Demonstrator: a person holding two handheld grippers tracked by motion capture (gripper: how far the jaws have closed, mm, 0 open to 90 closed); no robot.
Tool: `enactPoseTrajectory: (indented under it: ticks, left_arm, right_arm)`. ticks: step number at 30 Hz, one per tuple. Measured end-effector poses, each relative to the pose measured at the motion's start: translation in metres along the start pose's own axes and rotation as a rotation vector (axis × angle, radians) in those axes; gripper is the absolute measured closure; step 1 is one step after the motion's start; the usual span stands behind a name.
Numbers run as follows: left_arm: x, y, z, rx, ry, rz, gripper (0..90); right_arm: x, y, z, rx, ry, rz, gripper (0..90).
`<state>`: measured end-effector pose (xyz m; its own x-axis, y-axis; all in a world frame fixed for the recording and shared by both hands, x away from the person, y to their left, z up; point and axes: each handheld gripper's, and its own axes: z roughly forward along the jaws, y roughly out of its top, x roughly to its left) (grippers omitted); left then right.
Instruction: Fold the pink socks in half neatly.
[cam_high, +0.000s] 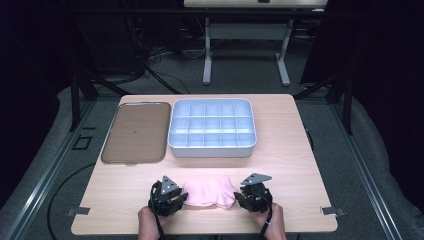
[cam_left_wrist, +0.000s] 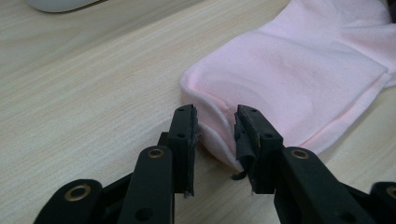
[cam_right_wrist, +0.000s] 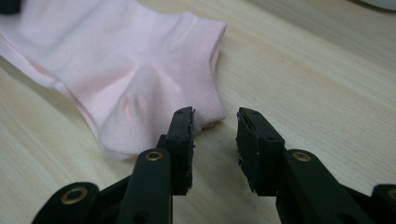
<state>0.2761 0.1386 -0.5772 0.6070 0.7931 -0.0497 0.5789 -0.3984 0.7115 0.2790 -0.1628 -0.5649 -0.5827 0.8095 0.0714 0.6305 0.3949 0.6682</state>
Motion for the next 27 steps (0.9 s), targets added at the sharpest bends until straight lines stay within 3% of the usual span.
enactPoseTrajectory:
  ticks: [3,6,8,12,14,16,20,23,26,27]
  left_arm:
    - [0.003,-0.003,0.001,-0.023,-0.007,-0.008,66.9]
    - [0.003,-0.003,0.002,-0.026,-0.011,0.0,66.9]
    - [0.004,-0.002,0.002,-0.021,-0.01,0.013,66.9]
    - [0.009,-0.001,0.004,-0.029,-0.019,0.045,66.8]
    - [0.011,-0.002,0.004,-0.039,-0.025,0.041,65.0]
    - [0.018,-0.01,0.003,-0.088,-0.048,-0.015,56.7]
    - [0.016,-0.012,-0.004,-0.142,-0.046,-0.013,52.5]
    - [0.015,-0.013,-0.005,-0.144,-0.044,-0.017,52.0]
    - [0.014,-0.015,-0.004,-0.132,-0.049,-0.022,53.4]
    - [0.013,-0.016,-0.004,-0.125,-0.045,-0.022,55.5]
  right_arm:
    - [0.003,0.005,-0.002,-0.035,0.023,-0.002,66.9]
    - [0.008,0.009,0.008,0.027,0.0,-0.057,68.6]
    - [0.009,0.009,0.011,0.047,-0.013,-0.069,69.6]
    - [0.008,0.006,0.013,0.051,-0.023,-0.055,70.8]
    - [0.008,0.005,0.012,0.045,-0.036,-0.055,70.7]
    - [0.008,0.004,0.012,0.04,-0.036,-0.044,69.7]
    - [-0.004,0.001,0.011,0.018,0.05,0.035,65.0]
    - [-0.008,0.005,0.003,0.005,0.056,0.038,65.4]
    - [-0.006,0.009,0.001,-0.004,0.054,0.021,65.8]
    - [-0.004,0.014,0.003,0.011,0.047,-0.005,67.1]
